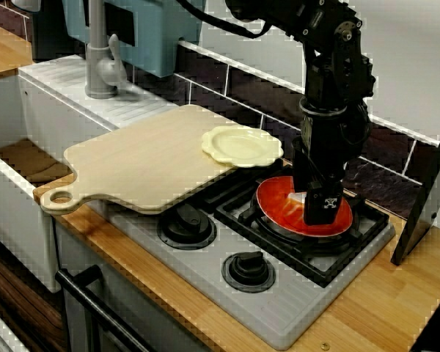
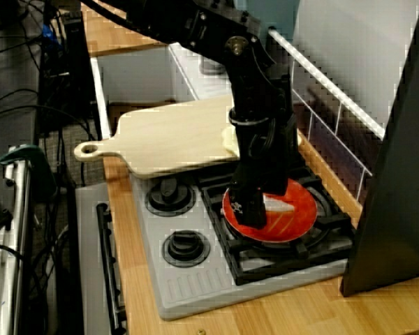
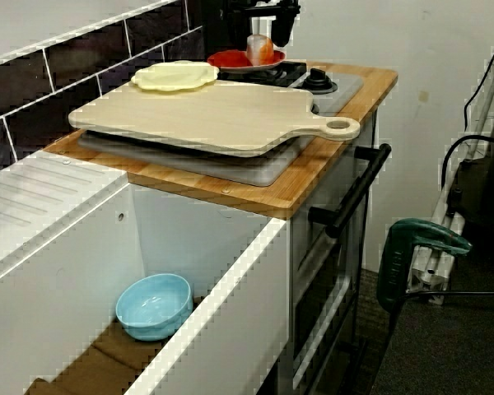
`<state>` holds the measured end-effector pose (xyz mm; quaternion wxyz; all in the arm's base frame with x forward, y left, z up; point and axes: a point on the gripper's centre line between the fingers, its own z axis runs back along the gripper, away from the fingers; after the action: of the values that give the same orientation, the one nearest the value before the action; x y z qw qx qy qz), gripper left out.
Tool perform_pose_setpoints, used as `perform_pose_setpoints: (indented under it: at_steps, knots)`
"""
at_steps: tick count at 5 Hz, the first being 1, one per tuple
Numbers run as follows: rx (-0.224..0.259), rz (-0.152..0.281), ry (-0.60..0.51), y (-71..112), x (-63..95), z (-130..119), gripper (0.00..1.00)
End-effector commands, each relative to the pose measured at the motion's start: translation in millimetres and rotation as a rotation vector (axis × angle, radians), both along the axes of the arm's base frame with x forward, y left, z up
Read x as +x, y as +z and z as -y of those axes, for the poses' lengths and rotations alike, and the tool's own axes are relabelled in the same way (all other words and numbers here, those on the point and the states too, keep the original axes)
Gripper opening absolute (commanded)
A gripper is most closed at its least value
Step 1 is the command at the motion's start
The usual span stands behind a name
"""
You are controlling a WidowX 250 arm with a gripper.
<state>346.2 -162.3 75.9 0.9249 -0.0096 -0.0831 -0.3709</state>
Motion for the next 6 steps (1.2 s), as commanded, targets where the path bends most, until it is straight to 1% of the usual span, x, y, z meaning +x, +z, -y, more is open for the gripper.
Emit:
perform_pose_setpoints:
  at_steps: [1, 2, 3, 4, 5, 6]
  knots:
    - [-0.021, 0.05, -0.008, 21.4, -8.8, -1.4, 1.0]
    - [-0.02, 0.018, -0.011, 15.3, -4.5, 3.0, 1.0]
    - [-0.034, 0.009, -0.023, 14.9, -4.6, 8.0, 1.0]
    - [-0.026, 0.043, -0.041, 13.4, -6.0, 9.7, 0.0]
    - [-0.031, 0.031, -0.036, 14.0, -5.4, 6.9, 0.0]
    - [-0.051, 0.035, -0.033, 24.6, -6.8, 0.4, 0.0]
